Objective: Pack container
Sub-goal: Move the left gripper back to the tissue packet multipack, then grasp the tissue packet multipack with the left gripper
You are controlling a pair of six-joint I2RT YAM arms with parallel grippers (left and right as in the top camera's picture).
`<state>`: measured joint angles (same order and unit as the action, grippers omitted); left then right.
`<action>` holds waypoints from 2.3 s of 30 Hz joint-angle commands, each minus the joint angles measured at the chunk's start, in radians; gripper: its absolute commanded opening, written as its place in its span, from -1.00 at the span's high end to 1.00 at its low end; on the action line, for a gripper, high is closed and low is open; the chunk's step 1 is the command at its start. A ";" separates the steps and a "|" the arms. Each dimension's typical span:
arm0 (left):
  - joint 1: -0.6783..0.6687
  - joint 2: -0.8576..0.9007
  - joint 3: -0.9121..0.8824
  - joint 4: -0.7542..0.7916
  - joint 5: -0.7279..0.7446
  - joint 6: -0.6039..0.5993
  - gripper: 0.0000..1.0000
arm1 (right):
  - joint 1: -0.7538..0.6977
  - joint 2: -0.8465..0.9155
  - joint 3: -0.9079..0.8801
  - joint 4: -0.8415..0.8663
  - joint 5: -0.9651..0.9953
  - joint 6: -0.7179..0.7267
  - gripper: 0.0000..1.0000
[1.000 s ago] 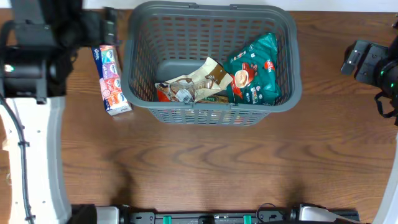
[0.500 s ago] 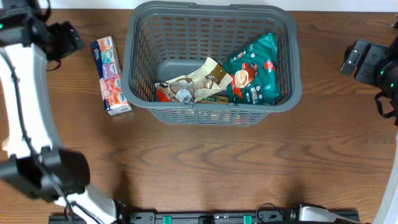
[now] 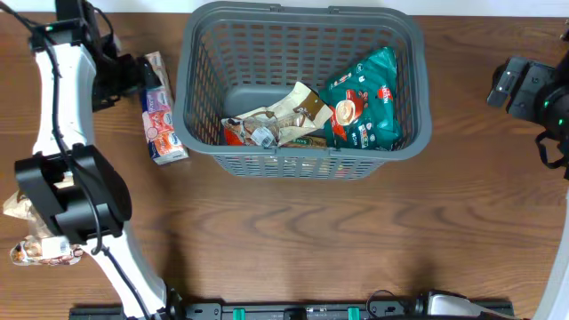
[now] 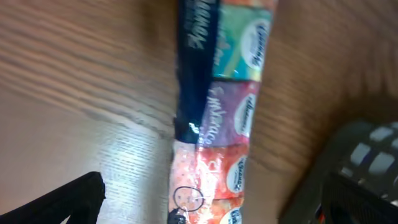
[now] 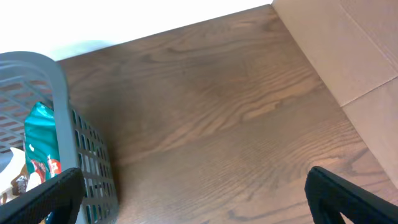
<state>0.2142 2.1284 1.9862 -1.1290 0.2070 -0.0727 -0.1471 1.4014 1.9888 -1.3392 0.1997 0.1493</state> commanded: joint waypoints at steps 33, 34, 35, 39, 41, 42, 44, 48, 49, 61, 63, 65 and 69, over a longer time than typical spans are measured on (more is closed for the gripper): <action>-0.074 0.060 -0.228 0.240 -0.104 0.015 -0.98 | -0.006 0.001 0.012 -0.001 0.013 0.010 -0.98; -0.074 0.060 -0.246 0.255 -0.103 0.014 -0.98 | -0.006 0.001 0.012 -0.001 0.013 0.010 -0.98; -0.074 0.060 -0.269 0.272 -0.104 0.015 -0.98 | -0.006 0.001 0.012 -0.001 0.013 0.010 -0.99; -0.074 0.060 -0.338 0.332 -0.103 0.017 -0.98 | -0.006 0.001 0.012 -0.001 0.013 0.010 -0.99; -0.074 0.060 -0.358 0.357 -0.103 0.019 -0.98 | -0.006 0.001 0.012 -0.001 0.013 0.010 -0.99; -0.074 0.060 -0.367 0.370 -0.103 0.019 -0.98 | -0.006 0.001 0.012 -0.001 0.013 0.010 -0.99; -0.074 0.060 -0.379 0.391 -0.103 0.020 -0.98 | -0.006 0.001 0.012 -0.001 0.013 0.010 -0.99; -0.074 0.060 -0.386 0.410 -0.103 0.035 -0.96 | -0.006 0.001 0.012 -0.001 0.013 0.010 -0.98; -0.074 0.060 -0.386 0.416 -0.103 0.039 -0.90 | -0.006 0.001 0.012 -0.001 0.013 0.010 -0.99; -0.074 0.060 -0.386 0.483 -0.104 0.054 0.76 | -0.006 0.001 0.012 -0.001 0.013 0.010 -0.98; -0.074 0.060 -0.386 0.483 -0.104 0.054 0.88 | -0.006 0.001 0.012 -0.001 0.013 0.010 -0.98; -0.074 0.060 -0.386 0.482 -0.104 0.054 0.89 | -0.006 0.001 0.012 -0.001 0.013 0.010 -0.99; -0.074 0.059 -0.385 0.458 -0.107 0.058 0.90 | -0.006 0.001 0.012 -0.001 0.013 0.010 -0.99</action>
<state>0.1368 2.1658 1.6047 -0.6498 0.1162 -0.0254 -0.1471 1.4014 1.9888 -1.3388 0.2001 0.1493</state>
